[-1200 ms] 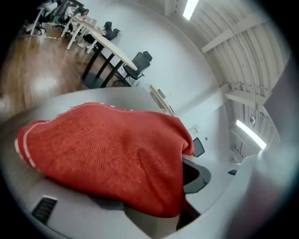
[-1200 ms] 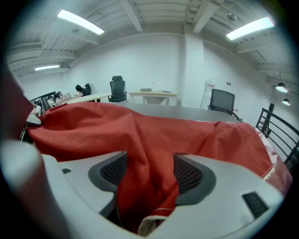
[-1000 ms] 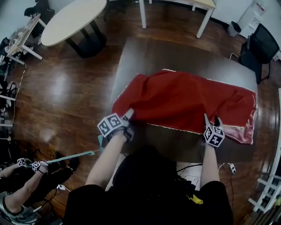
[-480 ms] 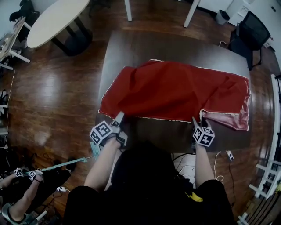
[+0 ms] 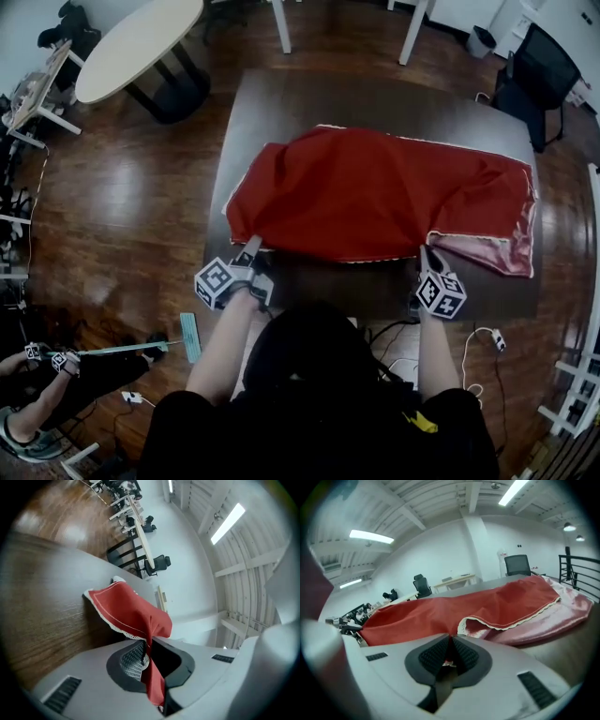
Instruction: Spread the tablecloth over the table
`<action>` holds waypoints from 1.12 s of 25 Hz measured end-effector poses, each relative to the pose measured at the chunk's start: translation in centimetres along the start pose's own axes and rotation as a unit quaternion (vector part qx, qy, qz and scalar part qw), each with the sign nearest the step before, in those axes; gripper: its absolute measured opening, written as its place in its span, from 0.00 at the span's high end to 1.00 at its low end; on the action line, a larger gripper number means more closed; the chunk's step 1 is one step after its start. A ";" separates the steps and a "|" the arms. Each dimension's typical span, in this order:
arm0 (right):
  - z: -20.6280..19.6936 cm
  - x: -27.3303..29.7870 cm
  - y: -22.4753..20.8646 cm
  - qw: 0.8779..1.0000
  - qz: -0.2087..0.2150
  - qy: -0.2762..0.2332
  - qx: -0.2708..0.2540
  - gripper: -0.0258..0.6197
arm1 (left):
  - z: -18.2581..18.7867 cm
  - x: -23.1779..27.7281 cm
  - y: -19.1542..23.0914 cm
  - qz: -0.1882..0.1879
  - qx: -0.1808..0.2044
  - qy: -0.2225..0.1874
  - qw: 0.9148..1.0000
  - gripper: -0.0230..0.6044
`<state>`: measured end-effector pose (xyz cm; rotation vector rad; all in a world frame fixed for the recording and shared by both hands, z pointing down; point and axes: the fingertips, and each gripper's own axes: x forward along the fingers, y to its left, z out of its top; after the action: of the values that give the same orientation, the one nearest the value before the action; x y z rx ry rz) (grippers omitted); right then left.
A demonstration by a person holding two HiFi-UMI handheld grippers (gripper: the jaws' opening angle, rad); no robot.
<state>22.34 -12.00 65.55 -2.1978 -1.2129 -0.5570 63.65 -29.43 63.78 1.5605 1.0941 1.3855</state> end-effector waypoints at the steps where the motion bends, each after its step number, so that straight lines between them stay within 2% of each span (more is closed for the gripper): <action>1: 0.5 -0.8 0.1 1.000 0.012 -0.010 0.004 0.93 | 0.1 -0.5 -0.9 -0.012 0.006 -0.010 1.000 0.95; 5: 1.9 -3.9 1.4 0.998 0.056 -0.039 -0.017 0.93 | 0.5 -3.2 -3.8 -0.040 0.049 -0.042 0.997 0.95; 9: 1.2 -7.6 4.1 0.990 0.121 -0.039 -0.058 0.93 | 1.6 -7.0 -6.1 -0.060 0.092 -0.089 0.990 0.95; 12: -0.5 -10.3 6.1 0.981 0.171 -0.028 -0.082 0.93 | 2.3 -10.3 -8.3 -0.071 0.152 -0.133 0.977 0.95; 15: -3.2 -11.9 7.7 0.972 0.214 0.002 -0.098 0.93 | 2.3 -13.7 -8.5 -0.054 0.204 -0.164 0.964 0.95; 19: -7.8 -13.2 9.0 0.961 0.243 0.054 -0.121 0.94 | 1.2 -18.4 -3.8 -0.013 0.183 -0.188 0.965 0.95; 22: -10.9 -13.8 9.3 0.955 0.255 0.088 -0.127 0.94 | 0.0 -21.3 2.2 0.043 0.167 -0.189 0.967 0.95; 25: -13.5 -14.2 10.0 0.949 0.258 0.112 -0.140 0.94 | -0.9 -22.5 8.2 0.089 0.140 -0.180 0.970 0.94; 28: -15.2 -13.9 10.1 0.947 0.252 0.135 -0.147 0.94 | -1.8 -22.6 12.4 0.112 0.105 -0.179 0.972 0.91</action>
<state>22.69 -34.93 66.01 -2.4500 -0.4158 -0.8216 62.31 -54.87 68.00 2.0469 0.8836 1.0921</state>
